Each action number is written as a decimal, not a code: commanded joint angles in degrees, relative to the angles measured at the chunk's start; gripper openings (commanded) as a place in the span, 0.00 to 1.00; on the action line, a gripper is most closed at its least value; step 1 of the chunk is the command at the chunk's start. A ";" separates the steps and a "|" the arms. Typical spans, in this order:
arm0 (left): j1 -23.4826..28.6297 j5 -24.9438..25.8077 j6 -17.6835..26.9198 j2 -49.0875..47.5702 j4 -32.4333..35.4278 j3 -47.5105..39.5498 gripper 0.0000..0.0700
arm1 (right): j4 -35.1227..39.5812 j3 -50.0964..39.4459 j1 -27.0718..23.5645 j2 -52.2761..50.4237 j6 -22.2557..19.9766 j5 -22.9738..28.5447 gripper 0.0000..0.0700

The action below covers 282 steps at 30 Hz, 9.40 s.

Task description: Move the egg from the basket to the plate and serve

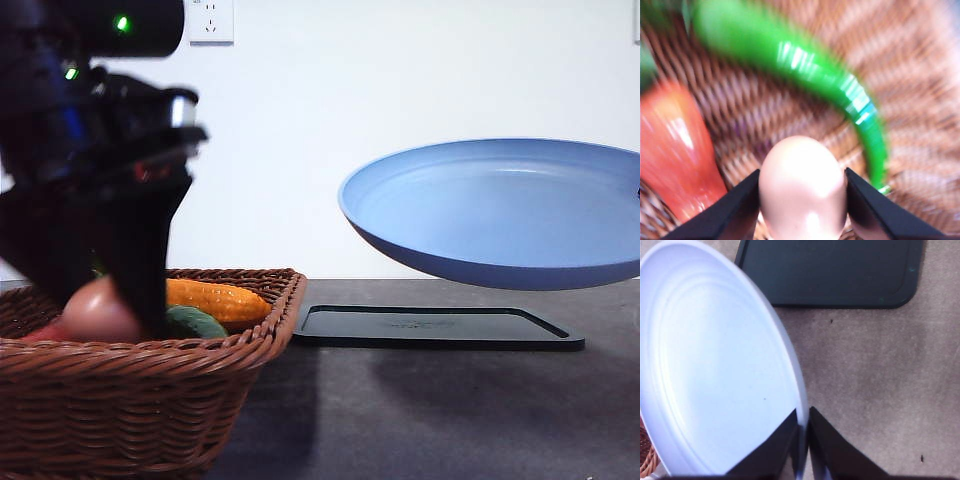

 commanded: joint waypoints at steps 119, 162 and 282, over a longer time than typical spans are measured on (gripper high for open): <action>-18.47 1.43 6.54 -1.75 -26.80 37.89 0.58 | -0.74 46.12 -3.54 67.54 -0.79 -8.95 0.00; -2.20 -6.68 12.88 -0.26 -12.30 37.71 0.00 | -17.51 47.19 5.54 36.41 -9.99 8.40 0.00; 36.09 -6.38 9.12 -80.91 31.76 -54.26 0.00 | 39.40 -14.84 26.29 -11.06 -7.06 32.67 0.00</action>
